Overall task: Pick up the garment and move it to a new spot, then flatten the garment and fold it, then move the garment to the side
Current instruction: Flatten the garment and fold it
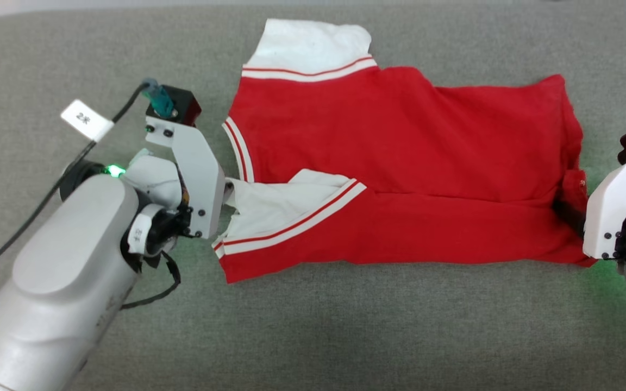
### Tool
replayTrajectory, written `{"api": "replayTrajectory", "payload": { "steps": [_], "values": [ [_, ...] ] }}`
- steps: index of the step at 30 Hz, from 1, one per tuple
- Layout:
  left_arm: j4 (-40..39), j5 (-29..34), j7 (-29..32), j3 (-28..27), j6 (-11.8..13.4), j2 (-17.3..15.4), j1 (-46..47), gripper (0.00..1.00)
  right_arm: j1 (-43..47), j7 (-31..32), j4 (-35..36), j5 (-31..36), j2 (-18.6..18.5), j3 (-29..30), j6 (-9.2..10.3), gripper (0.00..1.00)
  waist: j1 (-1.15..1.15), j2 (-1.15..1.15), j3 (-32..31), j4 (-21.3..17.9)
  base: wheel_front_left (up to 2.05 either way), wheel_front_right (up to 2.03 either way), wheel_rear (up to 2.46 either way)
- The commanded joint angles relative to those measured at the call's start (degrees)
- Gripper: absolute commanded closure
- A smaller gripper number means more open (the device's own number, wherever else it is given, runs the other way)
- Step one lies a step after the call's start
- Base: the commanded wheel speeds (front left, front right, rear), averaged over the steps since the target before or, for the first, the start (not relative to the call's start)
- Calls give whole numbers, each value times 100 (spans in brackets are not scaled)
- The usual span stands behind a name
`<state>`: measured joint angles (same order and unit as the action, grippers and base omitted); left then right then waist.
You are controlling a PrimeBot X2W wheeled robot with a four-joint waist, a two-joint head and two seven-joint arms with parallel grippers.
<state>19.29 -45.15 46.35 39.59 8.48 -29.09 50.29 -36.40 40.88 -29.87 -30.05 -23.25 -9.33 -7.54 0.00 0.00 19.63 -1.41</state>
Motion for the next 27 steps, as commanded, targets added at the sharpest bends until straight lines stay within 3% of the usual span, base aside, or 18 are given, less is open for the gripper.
{"api": "replayTrajectory", "payload": {
  "steps": [1,8,12,20,27],
  "values": [
    [24,-17,-10,20,-39,-2,-100,0,185,175,-269,78,114,-64,11,0,0,0,-207,-10,0,0,0],
    [9,-36,-64,78,-86,-84,-296,0,-39,151,-225,326,123,103,10,0,0,0,-705,-54,0,0,0],
    [-111,-50,-226,50,-74,-136,-468,0,69,-279,140,398,87,-54,8,0,0,0,-975,-91,0,0,0],
    [-641,12,-1125,-84,43,-300,-1205,0,764,-2422,1190,496,-366,-640,9,0,0,0,-1434,-190,0,0,0],
    [-1148,40,-2057,-244,126,-394,-1953,0,1648,-4150,1635,975,-472,-410,9,0,0,0,-1664,-263,0,0,0]
  ]
}}
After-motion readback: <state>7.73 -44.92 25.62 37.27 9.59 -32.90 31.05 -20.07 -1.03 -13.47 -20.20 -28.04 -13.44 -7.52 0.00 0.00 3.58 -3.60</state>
